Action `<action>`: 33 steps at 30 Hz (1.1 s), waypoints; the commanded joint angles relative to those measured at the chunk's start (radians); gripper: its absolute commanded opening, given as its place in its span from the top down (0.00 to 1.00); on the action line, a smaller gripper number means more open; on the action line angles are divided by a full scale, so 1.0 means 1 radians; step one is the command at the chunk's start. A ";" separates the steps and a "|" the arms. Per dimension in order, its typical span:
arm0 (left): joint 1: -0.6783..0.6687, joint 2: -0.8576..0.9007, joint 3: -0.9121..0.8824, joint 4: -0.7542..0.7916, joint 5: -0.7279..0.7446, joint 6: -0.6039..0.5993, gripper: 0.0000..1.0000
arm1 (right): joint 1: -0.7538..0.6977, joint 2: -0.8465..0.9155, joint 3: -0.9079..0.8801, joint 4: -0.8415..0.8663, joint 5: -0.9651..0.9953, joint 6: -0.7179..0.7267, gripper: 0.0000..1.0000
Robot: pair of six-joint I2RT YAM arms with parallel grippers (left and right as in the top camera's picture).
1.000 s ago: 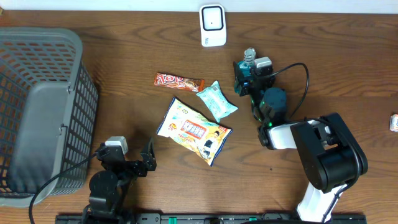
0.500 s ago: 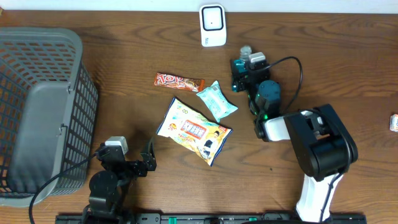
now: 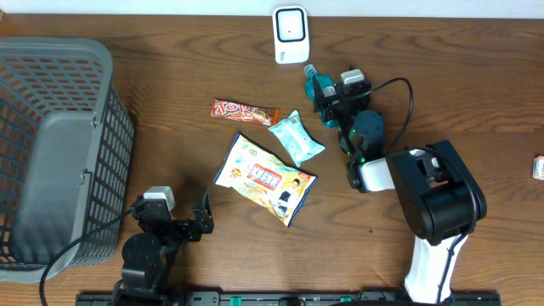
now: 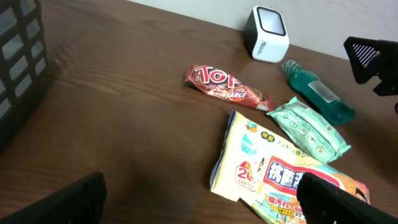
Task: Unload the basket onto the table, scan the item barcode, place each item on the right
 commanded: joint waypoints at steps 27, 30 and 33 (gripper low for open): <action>-0.004 -0.001 -0.014 -0.022 -0.009 -0.012 0.02 | 0.011 -0.017 0.784 -1.329 -0.038 -0.144 0.01; -0.004 -0.001 -0.014 -0.022 -0.008 -0.012 0.02 | 0.007 0.021 0.784 -1.310 -0.039 -0.142 0.02; -0.004 -0.001 -0.014 -0.022 -0.009 -0.012 0.02 | 0.010 0.087 0.784 -1.283 -0.064 -0.140 0.03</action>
